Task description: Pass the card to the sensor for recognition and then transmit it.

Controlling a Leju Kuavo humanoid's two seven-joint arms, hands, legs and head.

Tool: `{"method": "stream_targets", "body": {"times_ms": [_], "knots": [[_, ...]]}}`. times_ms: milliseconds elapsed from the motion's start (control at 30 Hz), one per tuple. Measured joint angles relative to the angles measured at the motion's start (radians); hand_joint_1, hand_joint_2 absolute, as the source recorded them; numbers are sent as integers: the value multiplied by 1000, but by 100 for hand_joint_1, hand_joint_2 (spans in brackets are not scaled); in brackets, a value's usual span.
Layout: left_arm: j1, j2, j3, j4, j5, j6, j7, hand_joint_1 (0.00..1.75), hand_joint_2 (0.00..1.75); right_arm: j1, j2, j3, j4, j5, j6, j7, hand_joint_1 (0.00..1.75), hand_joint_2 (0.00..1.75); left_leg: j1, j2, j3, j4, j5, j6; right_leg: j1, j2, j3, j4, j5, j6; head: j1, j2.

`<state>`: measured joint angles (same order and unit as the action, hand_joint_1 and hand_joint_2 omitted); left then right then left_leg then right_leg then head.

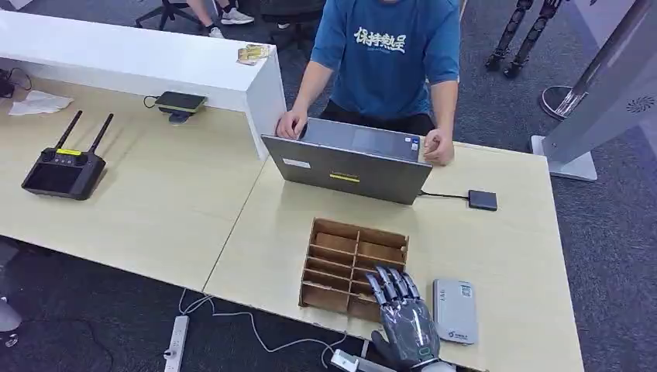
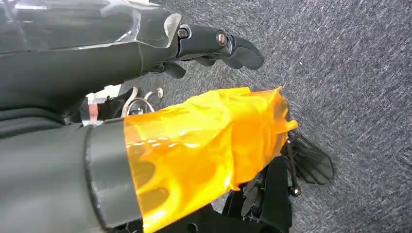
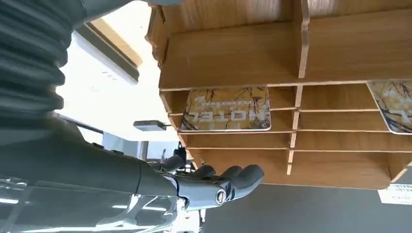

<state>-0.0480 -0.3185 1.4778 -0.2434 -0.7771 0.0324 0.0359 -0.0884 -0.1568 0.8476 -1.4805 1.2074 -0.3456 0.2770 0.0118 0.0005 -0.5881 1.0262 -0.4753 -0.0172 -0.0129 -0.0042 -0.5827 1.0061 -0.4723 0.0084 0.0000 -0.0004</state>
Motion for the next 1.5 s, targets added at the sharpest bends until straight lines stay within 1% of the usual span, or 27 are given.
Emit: {"method": "stream_targets", "body": {"times_ms": [133,167,200,233,267,300,333,367,533,700,733,767,867,1033,1167,1200,1233,1500], "knots": [[0,0,0,0,0,0,0,0,0,0,0,0,3,-9,-1,0,0,175,0,0,0,0,0,0,0,0,0,0,0,0,0,0],[0,0,0,0,0,0,0,0,0,0,0,0,3,-9,-1,0,3,175,0,0,0,0,0,0,0,0,0,0,0,0,0,0],[0,0,0,0,0,0,0,0,0,0,0,0,3,-9,-1,0,44,175,0,0,0,0,0,0,0,0,0,0,0,0,0,0],[0,0,0,0,0,-1,0,0,0,0,0,0,3,-8,-2,0,44,175,0,0,0,0,0,0,0,0,0,0,0,0,0,0],[0,0,0,0,0,-1,0,0,0,0,0,0,3,-8,-2,0,126,175,0,0,0,0,0,0,0,0,0,0,0,0,0,0],[0,0,0,0,0,-1,0,0,0,0,0,0,3,-8,-2,0,143,175,0,0,0,0,0,0,0,0,0,0,0,0,0,0],[0,0,0,0,0,-1,0,0,0,0,1,0,3,-8,-2,0,145,175,0,0,0,0,0,0,0,0,0,0,0,0,0,0],[0,0,0,0,0,-1,0,0,0,0,2,0,3,-8,-2,0,164,175,0,0,0,0,0,0,0,0,0,0,0,0,0,0],[0,0,0,0,0,-2,0,0,0,0,3,0,3,-9,-3,0,164,175,0,0,0,0,0,0,0,0,0,0,0,0,0,0],[0,0,0,0,0,-2,0,0,0,-1,3,0,2,-9,-5,0,161,175,0,0,0,0,0,0,0,0,0,0,0,0,0,0],[0,0,0,0,0,-2,0,0,0,-2,3,0,2,-9,-5,0,161,175,0,0,0,0,0,0,0,0,0,0,0,0,0,0],[0,0,0,0,0,-2,0,0,0,-5,6,0,2,-9,-6,0,164,175,0,0,0,0,0,0,0,0,0,0,0,0,0,0],[0,0,0,0,0,-2,0,0,0,-8,8,0,3,-14,-5,-2,161,175,0,0,0,0,0,0,0,0,0,0,0,0,0,0],[0,0,0,0,-1,-2,0,0,0,-9,9,0,7,-14,-5,-2,161,175,0,0,0,0,0,0,0,0,1,0,0,0,0,0],[0,0,0,0,-1,-2,0,0,0,-9,13,0,10,-14,-5,-2,169,175,0,0,1,0,0,0,0,0,1,0,0,0,0,0],[0,0,0,0,-1,-2,0,0,0,-9,14,0,12,-14,-5,-2,166,175,0,0,1,0,0,0,0,0,1,0,0,0,0,0],[0,0,0,0,-2,-2,0,0,0,-9,14,0,13,-14,-5,-2,171,175,0,0,1,0,0,0,0,0,1,0,0,0,0,0],[0,0,0,0,-5,-2,2,0,0,-11,23,0,24,-27,-22,-10,169,175,0,0,1,0,0,0,0,0,1,0,0,0,0,0]]}}
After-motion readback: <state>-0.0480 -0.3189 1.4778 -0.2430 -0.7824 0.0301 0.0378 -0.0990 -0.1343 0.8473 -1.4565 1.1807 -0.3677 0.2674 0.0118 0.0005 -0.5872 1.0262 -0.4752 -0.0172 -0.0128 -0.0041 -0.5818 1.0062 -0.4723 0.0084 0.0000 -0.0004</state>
